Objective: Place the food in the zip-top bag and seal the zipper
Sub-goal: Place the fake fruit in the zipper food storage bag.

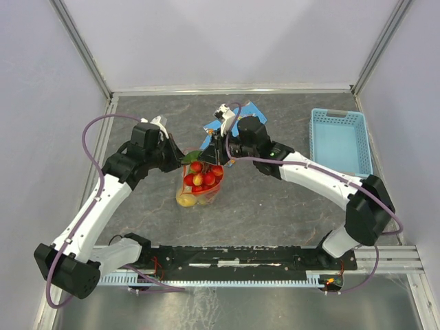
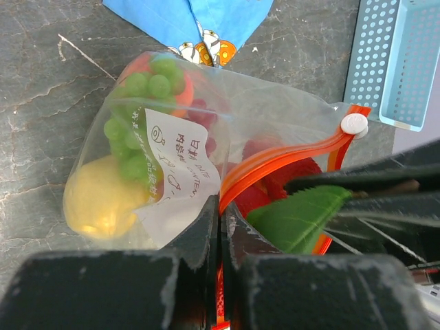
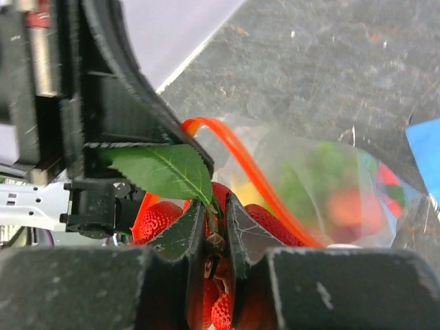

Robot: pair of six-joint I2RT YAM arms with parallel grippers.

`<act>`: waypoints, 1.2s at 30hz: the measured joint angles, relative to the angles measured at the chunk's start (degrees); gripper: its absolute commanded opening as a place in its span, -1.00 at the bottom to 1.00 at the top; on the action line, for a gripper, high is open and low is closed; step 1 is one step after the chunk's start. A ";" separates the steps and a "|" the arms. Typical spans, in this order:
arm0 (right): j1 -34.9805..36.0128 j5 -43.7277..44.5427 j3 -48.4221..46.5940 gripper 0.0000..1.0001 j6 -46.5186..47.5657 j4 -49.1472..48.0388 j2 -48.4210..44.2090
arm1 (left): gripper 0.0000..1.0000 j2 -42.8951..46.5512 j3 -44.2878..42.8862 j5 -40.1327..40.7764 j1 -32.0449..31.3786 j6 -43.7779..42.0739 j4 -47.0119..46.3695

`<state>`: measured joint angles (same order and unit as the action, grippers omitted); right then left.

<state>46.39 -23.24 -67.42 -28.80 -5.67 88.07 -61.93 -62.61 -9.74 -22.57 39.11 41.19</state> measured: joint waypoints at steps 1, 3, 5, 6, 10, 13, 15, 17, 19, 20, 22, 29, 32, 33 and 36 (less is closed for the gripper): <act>0.00 0.26 -1.57 -0.97 -0.50 2.32 0.90 | -0.95 0.37 0.37 -0.11 0.00 0.00 -0.17; 0.00 0.46 -4.79 -0.97 -2.14 7.56 2.84 | -0.95 0.90 0.98 -0.31 0.00 -0.02 -0.52; 0.02 0.57 -6.97 -0.97 -3.96 11.63 4.52 | -0.95 1.05 1.29 -0.31 0.00 -0.07 -0.63; 0.09 0.85 -7.61 -0.97 -4.70 13.42 5.07 | -0.95 1.07 1.38 -0.33 0.00 -0.09 -0.72; 0.76 3.32 -8.59 -0.96 -6.67 20.39 6.01 | -0.95 1.09 1.75 -0.48 0.00 -0.61 -1.05; 1.38 6.05 -9.25 -0.82 -7.80 23.50 6.58 | -0.95 1.14 2.29 -0.85 -0.02 -1.11 -1.07; 1.57 7.61 -10.27 -0.71 -8.48 25.11 7.26 | -0.95 1.14 2.64 -0.96 0.00 -1.16 -1.07; 1.70 9.29 -12.15 -0.46 -8.81 26.91 8.37 | -0.95 1.14 2.82 -1.03 0.00 -1.18 -1.07; 2.03 10.62 -14.05 -0.21 -8.87 28.44 9.44 | -0.95 1.14 2.84 -1.16 0.00 -1.18 -1.14; 2.16 11.23 -14.82 -0.13 -8.87 29.16 9.75 | -0.95 1.14 2.84 -1.18 0.00 -1.18 -1.11; 2.38 11.93 -15.91 -0.02 -8.68 30.34 9.81 | -0.95 1.14 2.84 -1.27 0.00 -1.18 -1.14; 2.64 13.46 -17.88 0.18 -6.21 34.84 7.08 | -0.95 1.14 2.84 -1.33 0.00 -1.18 -1.31; 2.64 13.44 -18.47 0.20 -4.28 37.03 4.17 | -0.95 1.14 2.84 -1.36 0.00 -1.18 -1.38; 2.64 13.57 -18.62 0.20 -3.54 37.75 3.19 | -0.95 1.14 2.84 -1.33 0.00 -1.18 -1.40; 2.62 15.26 -18.64 0.21 -0.04 40.41 -0.68 | -0.94 1.14 2.84 -1.36 0.00 -1.20 -1.51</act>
<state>49.01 -7.99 -86.06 -28.84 34.74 87.39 -60.80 -59.77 -11.09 -22.57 37.91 39.68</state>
